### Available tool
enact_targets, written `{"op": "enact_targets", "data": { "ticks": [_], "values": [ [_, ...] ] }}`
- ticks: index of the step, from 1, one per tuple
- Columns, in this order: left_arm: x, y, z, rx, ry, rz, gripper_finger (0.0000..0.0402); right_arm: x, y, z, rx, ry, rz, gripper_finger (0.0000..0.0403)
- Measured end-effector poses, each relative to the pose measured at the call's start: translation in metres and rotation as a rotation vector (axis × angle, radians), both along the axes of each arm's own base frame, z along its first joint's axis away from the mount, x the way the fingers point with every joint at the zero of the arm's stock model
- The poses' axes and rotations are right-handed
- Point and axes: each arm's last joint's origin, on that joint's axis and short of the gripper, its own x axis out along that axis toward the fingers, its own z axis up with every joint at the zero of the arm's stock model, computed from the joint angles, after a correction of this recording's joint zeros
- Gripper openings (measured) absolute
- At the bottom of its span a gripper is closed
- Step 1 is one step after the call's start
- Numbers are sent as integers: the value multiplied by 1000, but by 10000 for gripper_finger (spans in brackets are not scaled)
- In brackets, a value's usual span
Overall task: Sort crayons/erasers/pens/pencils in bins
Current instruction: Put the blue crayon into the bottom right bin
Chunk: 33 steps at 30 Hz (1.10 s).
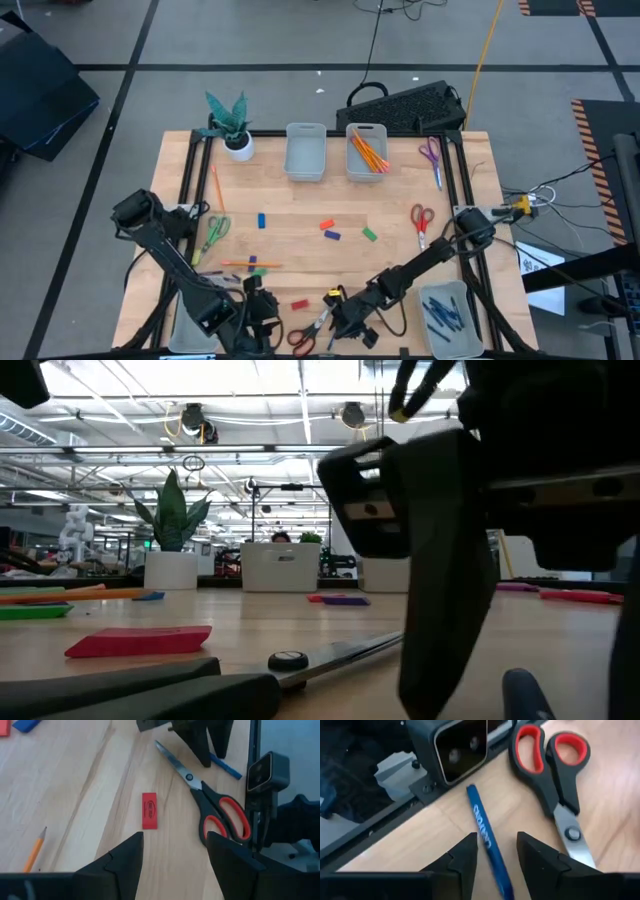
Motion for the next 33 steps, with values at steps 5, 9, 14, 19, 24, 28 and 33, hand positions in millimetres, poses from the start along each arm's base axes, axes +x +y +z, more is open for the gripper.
{"op": "enact_targets", "data": {
  "ticks": [5,9,14,19,24,28,33],
  "values": [
    [2,2,0,0,-7,18,218,0,-3,-8,-28,30,5,110],
    [8,8,0,15,-7,22,218,-2,-4,-11,-72,41,34,83],
    [12,19,13,47,-43,15,218,-6,-6,-14,-118,79,54,40],
    [4,27,36,108,-134,3,218,-14,-6,3,-130,130,27,12],
    [-2,30,47,159,-191,18,218,-43,-2,45,-216,172,-50,20],
    [-2,32,46,200,-198,20,218,-76,-1,103,-174,258,-186,18],
    [5,41,46,213,-185,53,218,-128,-10,167,-17,514,-480,16]
  ]
}}
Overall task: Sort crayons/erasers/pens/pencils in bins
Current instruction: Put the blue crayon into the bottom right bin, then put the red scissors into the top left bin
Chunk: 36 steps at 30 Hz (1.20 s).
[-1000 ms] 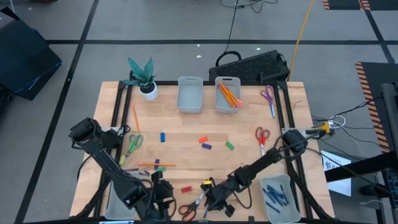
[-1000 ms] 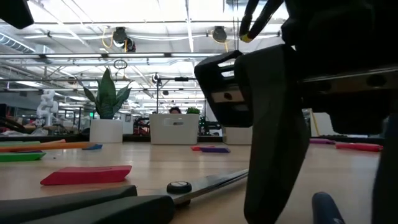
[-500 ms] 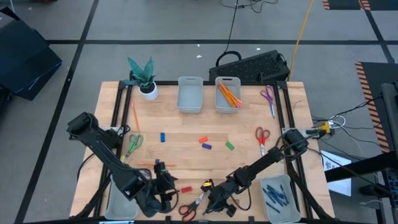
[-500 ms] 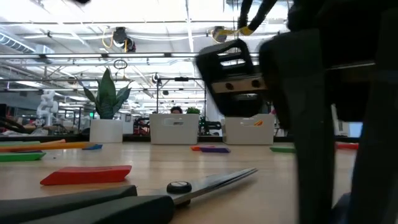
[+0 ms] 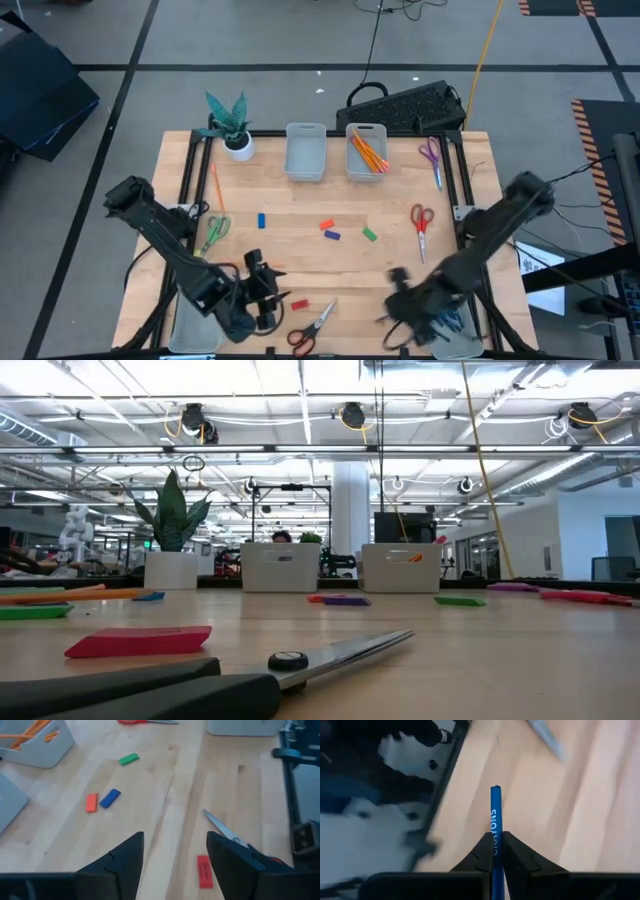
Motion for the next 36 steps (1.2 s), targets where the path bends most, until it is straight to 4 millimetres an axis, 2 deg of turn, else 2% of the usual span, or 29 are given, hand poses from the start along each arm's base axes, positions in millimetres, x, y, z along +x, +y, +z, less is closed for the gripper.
{"op": "enact_targets", "data": {
  "ticks": [3,6,8,11,15,17,20,23,28,31,36],
  "values": [
    [4,4,0,-3,9,-2,218,-40,-12,22,78,229,-242,15],
    [10,10,-1,-26,34,1,218,-76,-16,29,112,423,-436,15],
    [13,15,-1,-25,33,19,218,-93,-17,25,109,505,-533,15],
    [17,19,-1,-14,34,29,218,-106,-15,3,66,557,-628,14],
    [18,21,-1,-13,37,30,218,-108,-15,-36,8,571,-667,15],
    [18,21,-1,-16,40,28,218,-107,-13,-56,18,567,-630,23],
    [17,19,-1,-42,65,1,218,-107,-11,-69,110,638,-581,53],
    [16,17,-2,-58,79,-16,218,-107,-14,-60,161,684,-571,93],
    [15,17,-2,-37,73,-18,218,-108,-30,-17,199,593,-613,123],
    [17,19,-1,-15,64,-13,218,-106,-53,1,118,382,-709,122],
    [21,25,-1,5,47,24,218,-96,-96,1,-54,32,-943,120]
  ]
}}
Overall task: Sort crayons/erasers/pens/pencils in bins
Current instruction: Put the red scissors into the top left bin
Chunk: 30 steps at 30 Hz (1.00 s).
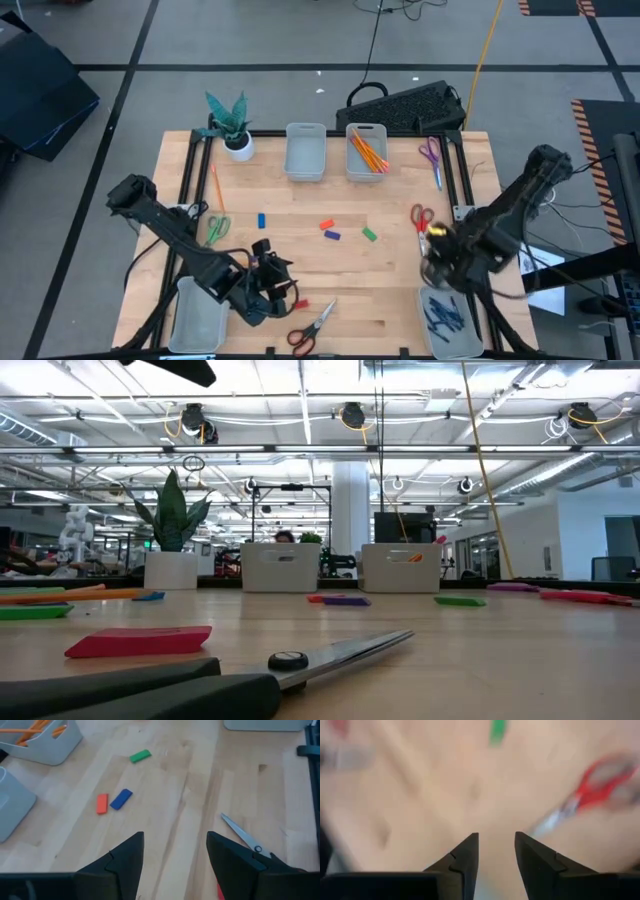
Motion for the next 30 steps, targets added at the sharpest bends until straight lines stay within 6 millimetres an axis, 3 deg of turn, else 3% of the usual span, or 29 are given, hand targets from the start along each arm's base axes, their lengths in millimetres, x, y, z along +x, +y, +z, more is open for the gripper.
{"op": "enact_targets", "data": {
  "ticks": [4,9,15,22,30],
  "values": [
    [0,0,0,0,-1,0,218,15,-33,-25,-121,46,-59,126],
    [0,0,0,-1,-1,0,218,34,-71,-63,-97,86,-164,122],
    [-1,-1,-1,-15,11,-6,218,37,-111,-82,-97,152,-250,119],
    [-1,-1,-1,-16,11,-4,218,33,-131,-101,-50,161,-306,118],
    [-1,-1,-1,-27,7,6,218,23,-133,-129,41,154,-340,118]
  ]
}}
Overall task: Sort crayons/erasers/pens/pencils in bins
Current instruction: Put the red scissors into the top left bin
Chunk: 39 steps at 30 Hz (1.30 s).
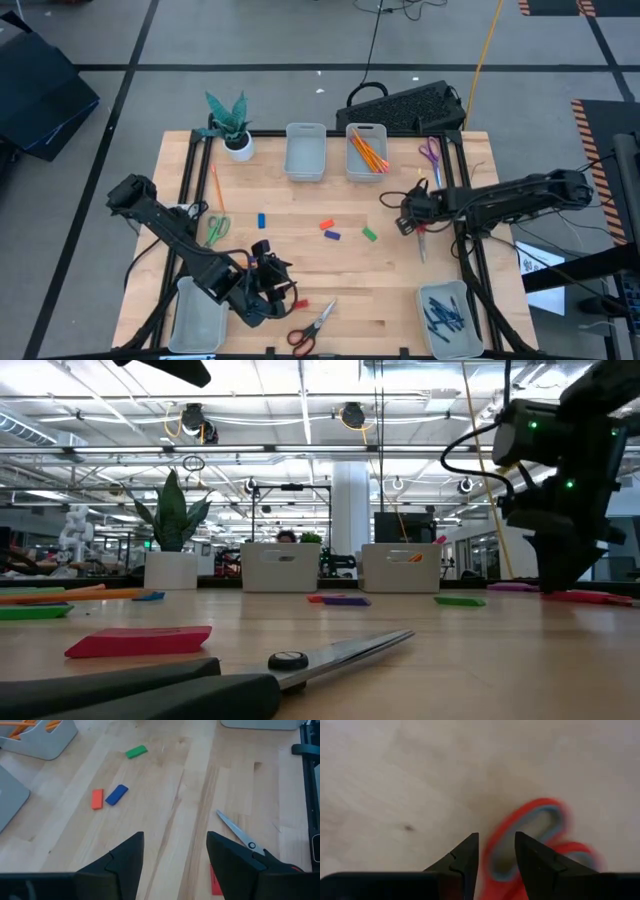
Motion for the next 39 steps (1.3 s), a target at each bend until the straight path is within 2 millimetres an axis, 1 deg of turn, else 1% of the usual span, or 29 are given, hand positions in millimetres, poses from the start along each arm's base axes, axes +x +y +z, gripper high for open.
{"op": "enact_targets", "data": {
  "ticks": [4,8,10,12,14,17,19,22,25,28,31,34,36,39],
  "values": [
    [0,0,0,-1,-1,1,218,-2,0,-8,11,-23,-14,115],
    [0,-1,1,-3,-11,3,218,-6,1,-13,10,9,-27,92],
    [0,-3,2,40,-58,15,218,-6,1,-14,5,18,-25,76],
    [1,-7,1,76,-144,24,218,-6,2,-14,-11,19,-23,60],
    [2,-9,-7,84,-193,13,218,-7,2,-14,-29,21,-22,45],
    [3,-8,-27,51,-248,11,218,-6,3,-14,-44,13,-10,26],
    [4,-3,-39,16,-292,26,218,-3,3,-11,-61,-12,15,19],
    [3,5,-59,-16,-330,19,218,3,3,-3,-100,-50,54,19],
    [0,13,-72,0,-357,17,218,17,1,15,-172,-166,111,24],
    [0,22,-82,3,-346,13,218,31,6,31,-218,-307,244,23],
    [1,30,-89,-2,-344,-29,218,51,20,59,-284,-557,432,19],
    [1,36,-96,46,-384,-65,218,63,35,79,-353,-765,610,19],
    [1,44,-97,70,-443,-72,218,70,45,94,-408,-929,707,18],
    [4,56,-92,77,-571,-120,218,76,58,113,-482,-1155,837,18]
  ]
}}
